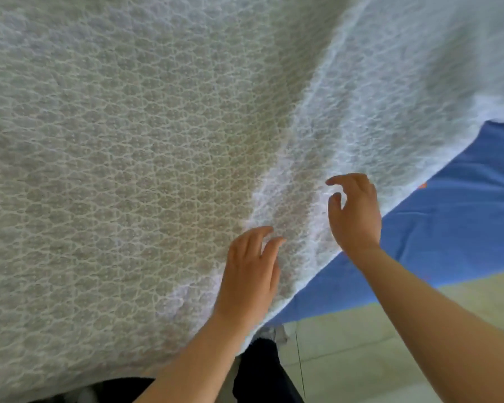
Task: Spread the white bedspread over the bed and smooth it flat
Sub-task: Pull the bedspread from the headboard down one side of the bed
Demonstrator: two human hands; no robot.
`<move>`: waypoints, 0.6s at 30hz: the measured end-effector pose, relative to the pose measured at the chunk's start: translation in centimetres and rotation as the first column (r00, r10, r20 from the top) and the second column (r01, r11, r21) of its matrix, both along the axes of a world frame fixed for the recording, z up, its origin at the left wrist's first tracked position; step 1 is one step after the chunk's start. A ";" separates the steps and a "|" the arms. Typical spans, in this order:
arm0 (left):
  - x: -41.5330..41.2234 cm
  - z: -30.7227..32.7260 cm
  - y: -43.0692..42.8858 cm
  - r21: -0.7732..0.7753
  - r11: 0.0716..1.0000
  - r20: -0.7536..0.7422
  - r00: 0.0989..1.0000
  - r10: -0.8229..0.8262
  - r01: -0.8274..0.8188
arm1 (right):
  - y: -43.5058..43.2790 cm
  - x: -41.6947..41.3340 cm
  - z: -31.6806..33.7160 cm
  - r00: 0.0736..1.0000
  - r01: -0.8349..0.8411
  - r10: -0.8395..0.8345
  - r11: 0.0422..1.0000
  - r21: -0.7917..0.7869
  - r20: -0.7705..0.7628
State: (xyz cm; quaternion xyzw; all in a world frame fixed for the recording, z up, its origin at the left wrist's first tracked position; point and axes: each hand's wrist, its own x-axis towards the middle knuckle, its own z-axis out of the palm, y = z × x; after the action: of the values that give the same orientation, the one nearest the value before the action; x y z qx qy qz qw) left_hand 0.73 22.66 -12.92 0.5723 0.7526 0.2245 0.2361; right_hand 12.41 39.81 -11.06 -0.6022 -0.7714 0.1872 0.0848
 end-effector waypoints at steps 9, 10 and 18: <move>12.9 -2.9 4.9 -0.227 0.894 -0.126 0.899 -0.419 0.385 | 2.1 15.2 -3.5 0.553 0.409 -0.819 0.429 -0.805 -0.155; 13.7 -3.2 5.6 -0.268 0.892 -0.161 0.896 -0.415 0.365 | 2.6 15.9 -3.2 0.495 0.335 -0.849 0.382 -0.861 -0.184; 11.0 -4.0 10.4 -0.256 0.957 -0.167 0.969 -0.180 0.134 | 7.1 17.4 -3.6 0.570 0.263 -0.803 0.380 -0.887 -0.175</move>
State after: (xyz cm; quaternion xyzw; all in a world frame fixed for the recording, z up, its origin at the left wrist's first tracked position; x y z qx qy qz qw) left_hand 11.69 33.02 -16.96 0.6160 0.7452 0.0558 0.2491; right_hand 29.84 46.89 -14.62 -0.7100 -0.2787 0.6381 0.1053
